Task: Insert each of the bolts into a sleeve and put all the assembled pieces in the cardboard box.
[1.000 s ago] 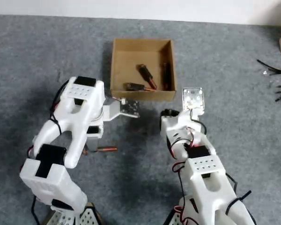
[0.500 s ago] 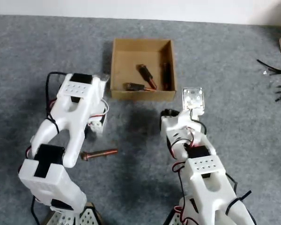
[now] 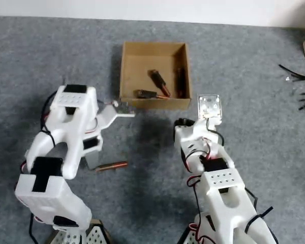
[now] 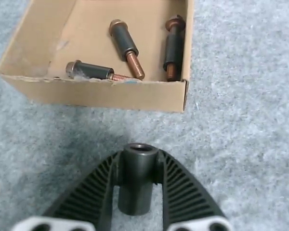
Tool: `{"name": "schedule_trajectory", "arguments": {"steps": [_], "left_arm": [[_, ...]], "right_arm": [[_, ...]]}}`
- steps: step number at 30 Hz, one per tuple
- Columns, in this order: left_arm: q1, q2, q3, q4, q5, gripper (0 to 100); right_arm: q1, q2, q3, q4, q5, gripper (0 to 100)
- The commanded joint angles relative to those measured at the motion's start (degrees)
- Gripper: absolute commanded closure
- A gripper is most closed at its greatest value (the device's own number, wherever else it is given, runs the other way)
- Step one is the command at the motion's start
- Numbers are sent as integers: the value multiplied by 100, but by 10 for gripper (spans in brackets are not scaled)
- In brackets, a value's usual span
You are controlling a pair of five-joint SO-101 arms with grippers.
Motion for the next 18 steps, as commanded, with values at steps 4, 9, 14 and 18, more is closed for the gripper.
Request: {"name": "schedule_trajectory", "arguments": {"steps": [4, 9, 14, 18], "left_arm": [[4, -251, 365, 35, -774, 854], [286, -251, 233, 0, -853, 854], [752, -198, 295, -360, -826, 854], [936, -180, 409, -615, -818, 854]], "right_arm": [[66, -171, -22, -198, 79, 990], [40, -171, -40, -198, 299, 989], [40, -171, -57, -207, 369, 989], [40, -171, -57, -207, 378, 989]]}}
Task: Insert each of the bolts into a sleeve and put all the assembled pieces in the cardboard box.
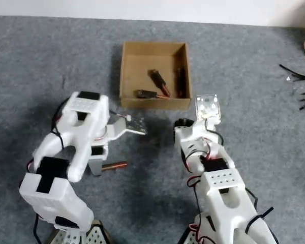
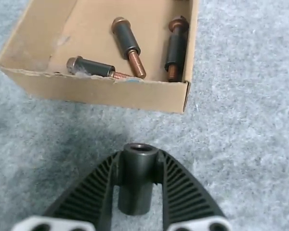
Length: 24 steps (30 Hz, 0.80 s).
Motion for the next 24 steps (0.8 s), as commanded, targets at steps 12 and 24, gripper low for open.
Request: {"name": "schedule_trajectory", "arguments": {"steps": [12, 24], "left_arm": [[198, -189, 980, -1240, -35, 854], [189, -365, 400, -554, -844, 993]], "right_arm": [[40, -171, -57, -207, 105, 989], [40, -171, -57, -207, 105, 989]]}}
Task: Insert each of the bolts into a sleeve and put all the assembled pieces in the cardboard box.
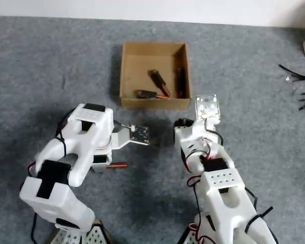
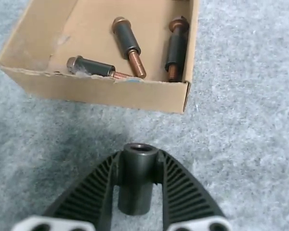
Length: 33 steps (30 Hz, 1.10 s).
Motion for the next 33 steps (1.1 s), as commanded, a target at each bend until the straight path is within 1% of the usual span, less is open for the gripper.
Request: {"name": "schedule_trajectory", "arguments": {"steps": [1, 3, 5, 6, 8, 12, 15, 20, 21, 23, 25, 27, 28, 31, 33], "left_arm": [[48, -233, -673, 703, -853, 993], [48, -242, -1024, 1134, -1371, 993], [-40, -233, -1305, 1451, -2092, 993], [-127, -233, -1420, 1459, -2391, 993], [-224, -224, -1666, 1459, -2708, 993], [-338, -224, -2211, 1319, -2954, 994], [-338, -215, -2352, 1169, -3147, 994], [-338, 330, -2624, 1108, -3138, 993], [-347, 523, -2747, 1046, -3042, 992], [-426, 945, -3108, 923, -2505, 970], [-479, 1411, -3565, 905, -2022, 892], [-576, 1868, -4048, 949, -1574, 784], [-602, 2062, -4268, 976, -1275, 754], [-593, 2510, -4910, 993, -422, 778], [-585, 2642, -5297, 993, 387, 795]], "right_arm": [[40, -171, -57, -207, 70, 989], [40, -171, -57, -207, 70, 989], [40, -171, -57, -207, 70, 989], [40, -171, -57, -207, 70, 989], [40, -171, -57, -207, 70, 989], [40, -171, -57, -207, 70, 989], [40, -171, -57, -207, 70, 989], [66, -171, -57, -207, 79, 989], [66, -171, -57, -207, 79, 989], [48, -163, -57, -207, 79, 989], [48, -163, -57, -207, 79, 989], [48, -163, -57, -207, 79, 989], [48, -163, -57, -207, 79, 989], [40, -163, -57, -207, 79, 989], [40, -163, -57, -207, 79, 989]]}}
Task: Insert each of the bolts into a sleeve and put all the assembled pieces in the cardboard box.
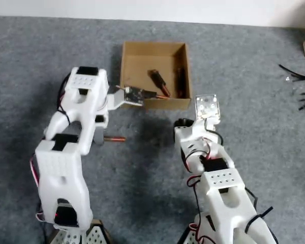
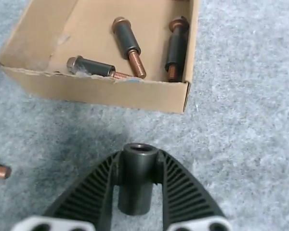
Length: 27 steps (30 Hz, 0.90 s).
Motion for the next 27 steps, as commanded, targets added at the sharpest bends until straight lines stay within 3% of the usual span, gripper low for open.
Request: {"name": "schedule_trajectory", "arguments": {"steps": [1, 8, 12, 21, 27], "left_arm": [[-22, 40, -857, 35, 1371, 799], [-268, 31, -1780, 1486, 7209, 800], [-259, -66, -1684, 1512, 9820, 800], [92, -171, -277, 1512, 12782, 797], [110, -154, -154, 1292, 13512, 797]], "right_arm": [[48, -163, -57, -207, 79, 989], [57, -163, -57, -207, 79, 989], [57, -163, -57, -207, 79, 989], [57, -163, -57, -207, 79, 989], [57, -163, -48, -207, 79, 989]]}}
